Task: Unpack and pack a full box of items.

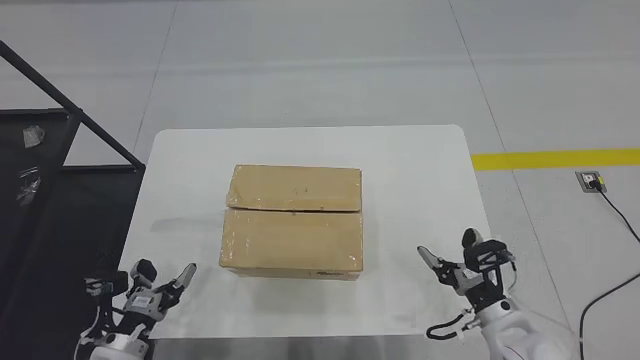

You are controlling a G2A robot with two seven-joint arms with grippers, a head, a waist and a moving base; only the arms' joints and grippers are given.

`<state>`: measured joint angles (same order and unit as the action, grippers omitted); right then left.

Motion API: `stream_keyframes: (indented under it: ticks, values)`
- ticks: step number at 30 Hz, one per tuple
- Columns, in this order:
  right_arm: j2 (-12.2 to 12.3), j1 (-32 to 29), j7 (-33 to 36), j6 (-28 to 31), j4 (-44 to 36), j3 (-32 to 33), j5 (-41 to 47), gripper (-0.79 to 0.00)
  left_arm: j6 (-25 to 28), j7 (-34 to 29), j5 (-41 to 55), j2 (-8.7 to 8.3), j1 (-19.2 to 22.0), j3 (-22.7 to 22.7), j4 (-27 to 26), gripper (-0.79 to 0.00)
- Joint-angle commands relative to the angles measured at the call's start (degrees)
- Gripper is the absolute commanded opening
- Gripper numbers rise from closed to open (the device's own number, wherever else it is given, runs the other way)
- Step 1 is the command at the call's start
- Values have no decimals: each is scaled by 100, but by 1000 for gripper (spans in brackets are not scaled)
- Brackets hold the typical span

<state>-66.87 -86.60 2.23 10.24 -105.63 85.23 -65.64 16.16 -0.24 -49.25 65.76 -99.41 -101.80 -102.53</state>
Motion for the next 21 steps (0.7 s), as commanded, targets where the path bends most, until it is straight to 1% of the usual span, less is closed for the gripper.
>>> stream_keyframes:
  ticks: [1, 2, 12, 14, 15, 16, 18, 21]
  values:
    - [-3, 132, 91, 116, -41, -82, -26, 0, 65, -56, 122, -3, 0, -28, 10, 0]
    - [8, 153, 176, 233, -73, -107, -172, 0, 65, -56, 122, -3, 0, -28, 10, 0]
    - [6, 154, 151, 261, -82, -116, -117, 0, 110, -73, 183, 1, 13, 12, -19, 0]
    - [-6, 282, 82, 610, 75, -134, 424, 0, 244, -206, 392, 5, 79, 85, -51, 0]
    - [-20, 422, 112, 763, 212, -160, 837, 0, 372, -355, 614, 4, 138, 115, -63, 0]
    - [-31, 586, 177, 1080, 338, -228, 1271, 0, 524, -483, 885, -1, 210, 104, -62, 0]
    - [-37, 958, 394, 1645, 708, -291, 1978, 0, 837, -753, 1439, -16, 356, 53, 25, 0]
    - [-47, 1506, 863, 2212, 1216, -483, 2632, 0, 1152, -1293, 2203, -49, 589, -21, 244, 0]
